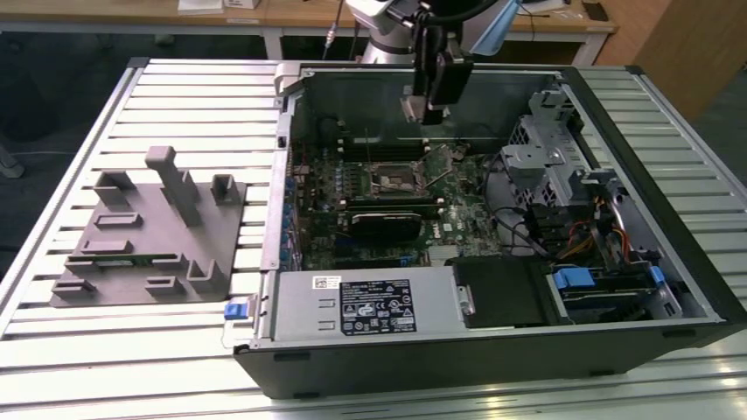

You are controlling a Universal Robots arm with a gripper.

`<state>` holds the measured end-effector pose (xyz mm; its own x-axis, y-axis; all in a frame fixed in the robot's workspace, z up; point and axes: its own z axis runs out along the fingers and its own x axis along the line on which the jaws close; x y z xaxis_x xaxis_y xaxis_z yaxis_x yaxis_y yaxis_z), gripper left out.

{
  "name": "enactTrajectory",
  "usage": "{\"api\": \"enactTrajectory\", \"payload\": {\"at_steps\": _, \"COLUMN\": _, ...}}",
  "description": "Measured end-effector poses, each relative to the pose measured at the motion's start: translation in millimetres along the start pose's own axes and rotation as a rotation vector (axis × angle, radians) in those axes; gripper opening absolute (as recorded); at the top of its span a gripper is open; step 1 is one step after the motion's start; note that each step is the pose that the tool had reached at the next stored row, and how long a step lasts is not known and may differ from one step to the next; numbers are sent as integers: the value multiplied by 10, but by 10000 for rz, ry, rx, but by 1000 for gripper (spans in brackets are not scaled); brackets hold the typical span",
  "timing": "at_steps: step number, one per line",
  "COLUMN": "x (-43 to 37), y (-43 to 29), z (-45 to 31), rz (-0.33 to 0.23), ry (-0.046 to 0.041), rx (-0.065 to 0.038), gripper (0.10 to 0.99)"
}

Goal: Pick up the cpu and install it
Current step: 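Place the cpu into insertion slot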

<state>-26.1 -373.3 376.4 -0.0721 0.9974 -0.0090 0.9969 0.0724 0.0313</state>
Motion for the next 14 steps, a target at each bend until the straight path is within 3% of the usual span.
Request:
{"api": "enactTrajectory", "payload": {"at_steps": 6, "x": 25, "y": -16, "z": 3, "rz": 132, "ry": -6, "rx": 1, "gripper": 541}}
{"api": "enactTrajectory", "payload": {"at_steps": 14, "x": 127, "y": -10, "z": 17, "rz": 216, "ry": -9, "rx": 3, "gripper": 541}}
